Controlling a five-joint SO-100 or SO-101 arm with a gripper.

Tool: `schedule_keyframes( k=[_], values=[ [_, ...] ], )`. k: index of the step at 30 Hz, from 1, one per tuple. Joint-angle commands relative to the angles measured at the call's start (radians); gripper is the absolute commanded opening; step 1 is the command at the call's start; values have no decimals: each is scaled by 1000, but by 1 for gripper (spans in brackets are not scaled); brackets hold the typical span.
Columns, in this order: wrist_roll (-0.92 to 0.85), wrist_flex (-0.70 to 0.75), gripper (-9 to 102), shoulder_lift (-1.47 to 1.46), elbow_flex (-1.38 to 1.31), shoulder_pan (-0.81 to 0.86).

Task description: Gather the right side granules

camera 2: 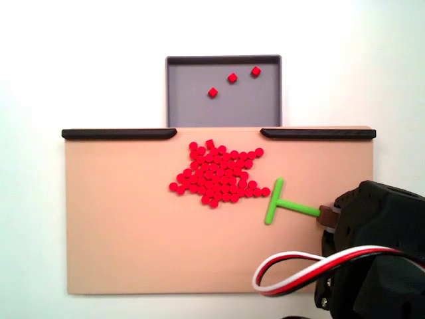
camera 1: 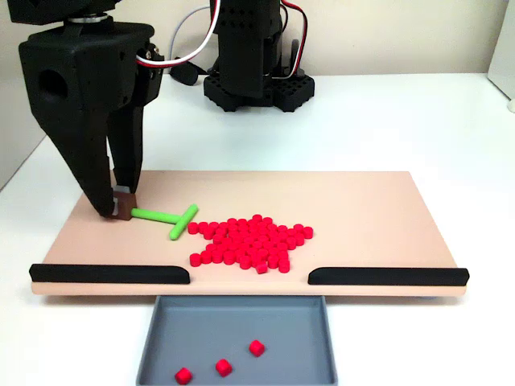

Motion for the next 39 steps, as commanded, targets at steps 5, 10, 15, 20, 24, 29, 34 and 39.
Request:
schedule_keyframes(
  k=[5,10,15,20,24,29,34,39],
  values=[
    [-399,8,0,-2,25,-32],
    [-377,8,0,-3,15,-43],
    [-362,9,0,-5,11,-49],
    [-350,9,0,-6,8,-54],
    [-339,9,0,-6,8,-60],
    [-319,9,0,-6,6,-69],
    [-299,9,0,-6,5,-78],
    [-276,2,0,-6,5,-86]
  ],
)
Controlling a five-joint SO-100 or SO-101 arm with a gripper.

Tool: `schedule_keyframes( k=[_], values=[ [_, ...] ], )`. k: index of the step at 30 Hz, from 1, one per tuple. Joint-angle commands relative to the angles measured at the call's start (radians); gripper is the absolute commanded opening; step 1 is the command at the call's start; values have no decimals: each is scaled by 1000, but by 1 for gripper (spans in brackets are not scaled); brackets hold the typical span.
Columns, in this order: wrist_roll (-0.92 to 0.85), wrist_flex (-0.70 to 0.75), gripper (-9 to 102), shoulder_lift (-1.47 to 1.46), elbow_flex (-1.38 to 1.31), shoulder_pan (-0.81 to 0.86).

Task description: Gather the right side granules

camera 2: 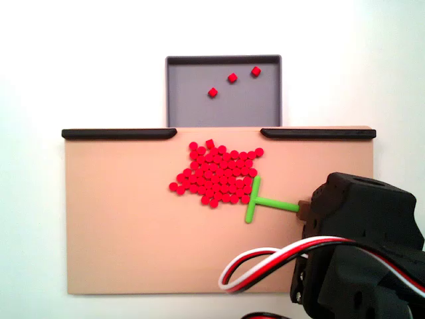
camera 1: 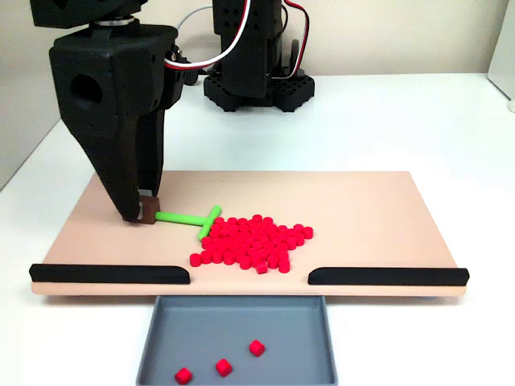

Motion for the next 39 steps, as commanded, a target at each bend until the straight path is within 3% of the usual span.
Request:
schedule_keyframes(
  k=[1,39],
  values=[
    [-273,-2,0,-8,5,-20],
    [-140,9,0,54,5,-18]
  ],
)
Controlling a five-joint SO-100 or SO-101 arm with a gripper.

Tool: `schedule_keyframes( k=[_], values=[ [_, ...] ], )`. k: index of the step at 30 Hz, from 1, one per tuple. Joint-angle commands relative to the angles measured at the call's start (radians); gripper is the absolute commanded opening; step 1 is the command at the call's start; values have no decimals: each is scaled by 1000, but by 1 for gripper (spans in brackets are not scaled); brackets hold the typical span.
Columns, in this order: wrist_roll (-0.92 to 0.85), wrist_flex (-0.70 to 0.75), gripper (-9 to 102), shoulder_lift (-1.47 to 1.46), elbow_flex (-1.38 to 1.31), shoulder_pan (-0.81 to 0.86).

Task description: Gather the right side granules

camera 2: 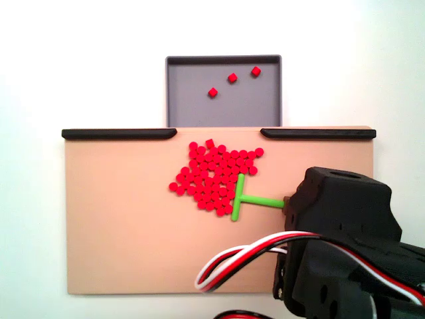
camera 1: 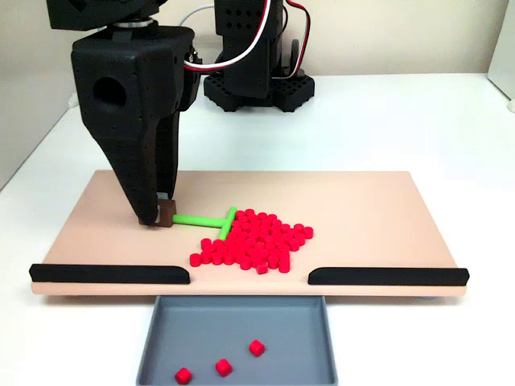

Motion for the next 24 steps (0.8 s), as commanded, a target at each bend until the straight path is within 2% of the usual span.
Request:
schedule_keyframes(
  k=[1,5,11,18,24],
  values=[
    [-132,9,0,32,-5,26],
    [-57,32,0,67,-5,40],
    [255,89,0,163,14,25],
    [824,120,0,302,34,-57],
    [1190,120,0,462,199,-147]
  ],
)
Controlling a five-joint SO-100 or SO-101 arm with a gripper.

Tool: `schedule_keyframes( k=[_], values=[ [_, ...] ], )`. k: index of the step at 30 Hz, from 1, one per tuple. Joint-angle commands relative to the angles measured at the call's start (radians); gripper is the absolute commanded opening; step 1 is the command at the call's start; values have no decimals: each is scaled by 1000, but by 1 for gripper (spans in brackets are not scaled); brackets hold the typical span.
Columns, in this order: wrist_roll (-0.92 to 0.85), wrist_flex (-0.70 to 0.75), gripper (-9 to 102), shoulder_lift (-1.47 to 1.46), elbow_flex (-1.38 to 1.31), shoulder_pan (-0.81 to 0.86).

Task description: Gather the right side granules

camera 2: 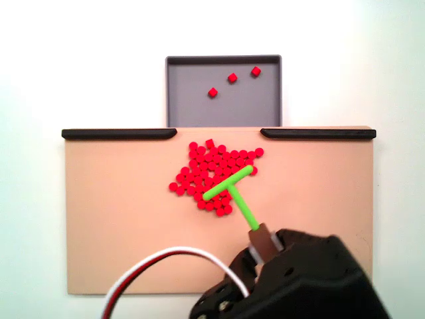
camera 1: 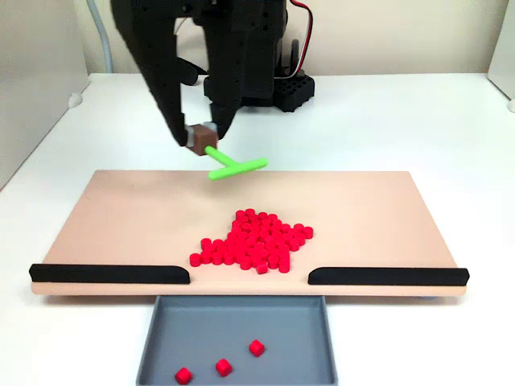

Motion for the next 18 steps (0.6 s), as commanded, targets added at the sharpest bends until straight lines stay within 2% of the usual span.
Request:
schedule_keyframes(
  k=[1,10,18],
  values=[
    [216,2,0,97,43,-46],
    [583,2,2,264,258,-173],
    [693,2,2,301,316,-221]
  ],
)
